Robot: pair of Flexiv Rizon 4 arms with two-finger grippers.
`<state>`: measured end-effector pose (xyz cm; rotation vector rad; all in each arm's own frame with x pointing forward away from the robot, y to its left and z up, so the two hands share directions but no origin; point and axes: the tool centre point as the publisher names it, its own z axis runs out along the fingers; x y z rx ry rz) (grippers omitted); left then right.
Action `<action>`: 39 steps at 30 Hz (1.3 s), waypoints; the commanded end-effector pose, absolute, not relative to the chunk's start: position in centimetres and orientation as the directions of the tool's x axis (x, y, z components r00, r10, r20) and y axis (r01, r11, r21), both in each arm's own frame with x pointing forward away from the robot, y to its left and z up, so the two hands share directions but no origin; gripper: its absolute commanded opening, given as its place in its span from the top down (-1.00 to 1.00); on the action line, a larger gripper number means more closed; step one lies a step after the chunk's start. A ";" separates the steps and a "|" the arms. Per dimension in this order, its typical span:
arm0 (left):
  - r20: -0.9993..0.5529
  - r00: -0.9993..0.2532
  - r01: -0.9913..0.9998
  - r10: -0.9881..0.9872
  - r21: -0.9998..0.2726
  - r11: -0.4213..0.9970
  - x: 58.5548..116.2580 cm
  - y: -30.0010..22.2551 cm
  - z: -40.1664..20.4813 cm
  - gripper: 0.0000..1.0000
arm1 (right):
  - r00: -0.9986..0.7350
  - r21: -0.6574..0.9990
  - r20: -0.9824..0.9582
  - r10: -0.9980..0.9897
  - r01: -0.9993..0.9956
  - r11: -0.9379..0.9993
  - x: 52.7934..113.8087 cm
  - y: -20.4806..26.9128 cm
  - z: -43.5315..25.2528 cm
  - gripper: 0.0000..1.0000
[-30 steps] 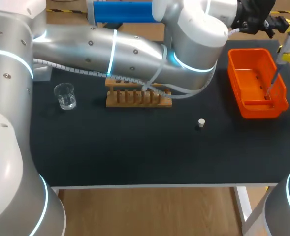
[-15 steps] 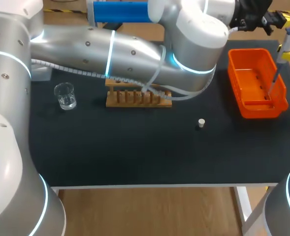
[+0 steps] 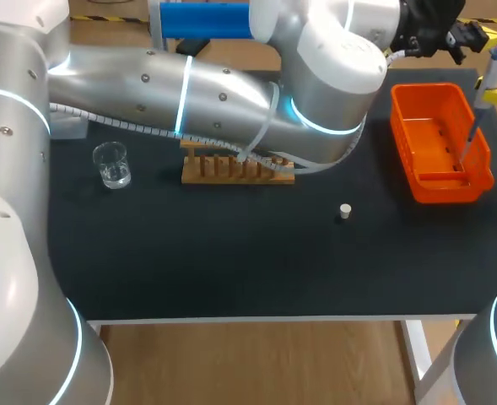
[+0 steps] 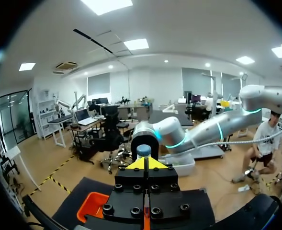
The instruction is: Invert the test tube, pick up the pipette, mount the tip to pipette, aspirate from beaker and dispense into the tube, eject the tip, return the pipette, and cap with the stopper.
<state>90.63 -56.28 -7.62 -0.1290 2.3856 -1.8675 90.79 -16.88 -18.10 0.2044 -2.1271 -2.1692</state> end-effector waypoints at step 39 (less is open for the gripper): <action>0.015 -0.996 -0.033 -0.093 -0.979 0.200 91.0 -57.6 -9.8 1.00 | -0.986 1.000 -0.028 -0.163 -0.025 -0.018 90.8 -16.9 -18.0 1.00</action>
